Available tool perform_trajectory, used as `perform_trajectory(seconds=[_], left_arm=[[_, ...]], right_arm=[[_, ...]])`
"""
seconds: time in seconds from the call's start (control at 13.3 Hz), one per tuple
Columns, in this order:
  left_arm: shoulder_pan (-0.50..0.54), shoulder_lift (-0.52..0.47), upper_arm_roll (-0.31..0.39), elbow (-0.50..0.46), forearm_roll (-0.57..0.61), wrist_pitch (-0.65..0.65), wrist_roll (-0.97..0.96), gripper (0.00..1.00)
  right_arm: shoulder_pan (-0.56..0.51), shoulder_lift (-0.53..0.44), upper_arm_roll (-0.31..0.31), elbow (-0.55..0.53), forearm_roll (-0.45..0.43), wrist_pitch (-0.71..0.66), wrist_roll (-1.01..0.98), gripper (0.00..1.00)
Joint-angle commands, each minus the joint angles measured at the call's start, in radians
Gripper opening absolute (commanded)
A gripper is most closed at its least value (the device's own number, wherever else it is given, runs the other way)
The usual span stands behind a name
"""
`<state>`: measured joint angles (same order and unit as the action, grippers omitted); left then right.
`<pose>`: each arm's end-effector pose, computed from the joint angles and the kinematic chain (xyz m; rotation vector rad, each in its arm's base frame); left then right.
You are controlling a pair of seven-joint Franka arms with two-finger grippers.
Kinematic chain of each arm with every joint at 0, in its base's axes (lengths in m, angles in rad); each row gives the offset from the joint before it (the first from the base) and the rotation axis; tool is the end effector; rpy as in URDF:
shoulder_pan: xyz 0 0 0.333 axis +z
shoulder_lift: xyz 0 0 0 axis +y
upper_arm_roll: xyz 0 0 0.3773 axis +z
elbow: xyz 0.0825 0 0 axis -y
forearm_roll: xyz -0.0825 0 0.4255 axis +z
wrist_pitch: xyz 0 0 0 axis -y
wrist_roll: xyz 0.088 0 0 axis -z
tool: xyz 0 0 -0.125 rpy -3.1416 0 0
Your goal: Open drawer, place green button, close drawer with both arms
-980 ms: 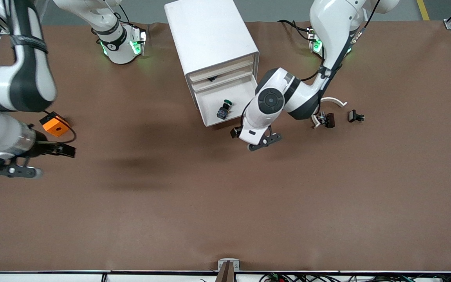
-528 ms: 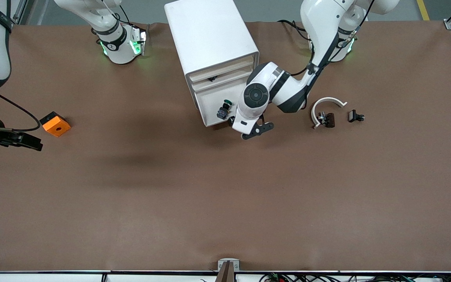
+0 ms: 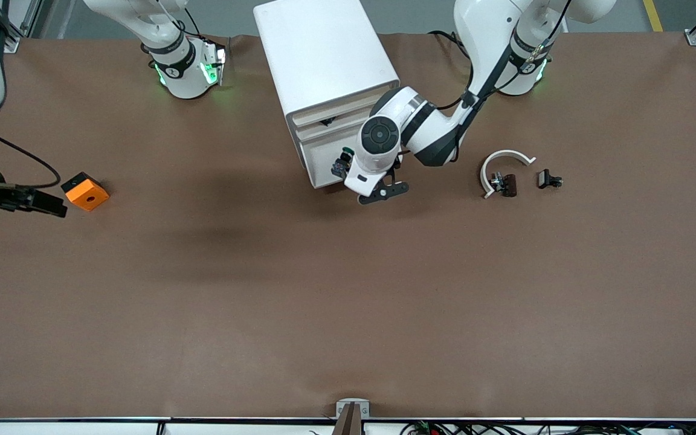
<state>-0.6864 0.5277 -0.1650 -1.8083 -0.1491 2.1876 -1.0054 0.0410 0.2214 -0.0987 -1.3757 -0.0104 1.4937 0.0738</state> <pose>0.4586 -0.5221 0.2510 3.0863 0.4121 -0.3847 0.6644 -0.0319 0.6215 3.0980 -0.2024 -0.1586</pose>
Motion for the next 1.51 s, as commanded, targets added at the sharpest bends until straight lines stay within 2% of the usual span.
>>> perform_trajectory(seconds=[0.0,0.23,0.38,0.68,1.43], left_arm=[[-0.004,0.003,-0.04,-0.003,0.013,0.027,0.042,1.0],[-0.002,0.009,-0.079,-0.005,0.006,0.027,0.05,1.0],[-0.002,0.012,-0.102,-0.014,0.0,0.027,0.05,1.0],[-0.002,0.014,-0.126,-0.039,-0.038,0.027,0.048,1.0],[0.01,0.034,-0.153,-0.037,-0.116,0.027,0.048,1.0]], right_arm=[[-0.044,-0.114,0.01,-0.031,0.023,-0.071,-0.012,1.0],[-0.041,-0.207,0.013,-0.075,0.023,-0.088,-0.011,1.0],[-0.039,-0.227,0.016,-0.081,0.023,-0.118,-0.008,1.0],[-0.05,-0.347,0.024,-0.271,0.024,-0.024,0.004,1.0],[-0.07,-0.352,0.02,-0.272,0.035,-0.018,-0.002,1.0]])
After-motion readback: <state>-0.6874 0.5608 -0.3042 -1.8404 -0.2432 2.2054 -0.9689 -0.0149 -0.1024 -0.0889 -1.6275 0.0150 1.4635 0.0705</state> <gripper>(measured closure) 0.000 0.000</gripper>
